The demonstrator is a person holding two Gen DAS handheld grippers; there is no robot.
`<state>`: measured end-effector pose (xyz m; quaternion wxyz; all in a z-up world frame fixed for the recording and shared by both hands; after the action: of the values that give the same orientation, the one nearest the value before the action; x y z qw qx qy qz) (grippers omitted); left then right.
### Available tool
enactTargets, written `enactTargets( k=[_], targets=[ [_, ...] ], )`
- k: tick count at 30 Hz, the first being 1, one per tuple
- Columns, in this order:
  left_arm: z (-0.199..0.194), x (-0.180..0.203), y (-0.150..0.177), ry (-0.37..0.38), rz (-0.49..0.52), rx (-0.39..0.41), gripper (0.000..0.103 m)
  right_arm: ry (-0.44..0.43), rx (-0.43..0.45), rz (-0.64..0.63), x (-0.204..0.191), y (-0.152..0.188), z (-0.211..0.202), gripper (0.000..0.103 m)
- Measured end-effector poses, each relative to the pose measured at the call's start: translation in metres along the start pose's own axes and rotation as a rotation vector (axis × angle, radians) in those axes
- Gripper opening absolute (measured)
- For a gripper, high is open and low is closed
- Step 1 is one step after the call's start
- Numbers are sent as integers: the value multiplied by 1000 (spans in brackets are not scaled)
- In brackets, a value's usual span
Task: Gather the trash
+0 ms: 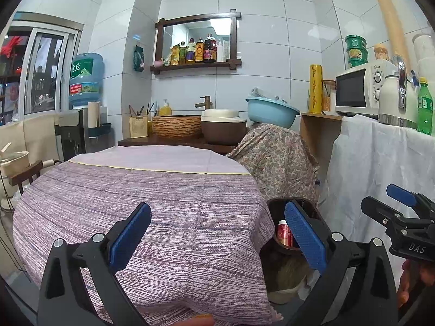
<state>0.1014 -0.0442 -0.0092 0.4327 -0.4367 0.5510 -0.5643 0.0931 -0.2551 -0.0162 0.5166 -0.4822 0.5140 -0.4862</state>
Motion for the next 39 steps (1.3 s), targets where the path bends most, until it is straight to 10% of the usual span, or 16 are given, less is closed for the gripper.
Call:
enactTargets(
  k=[39],
  targets=[
    [0,0,1,5,1,-12,98,-15,-10,8,0,6,5,97]
  ],
)
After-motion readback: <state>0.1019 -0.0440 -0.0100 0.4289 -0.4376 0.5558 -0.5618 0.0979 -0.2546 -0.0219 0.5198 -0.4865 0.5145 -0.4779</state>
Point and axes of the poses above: each gripper's, at about its wrist camera, not at the fingertips, and z roughly the way its jaws point, x to its right, y to its underside, the point moved 4 cm from there along z, roughly the way its jaws point, and after that the axes turned 15 degrees about x, right-handed, at the moved point
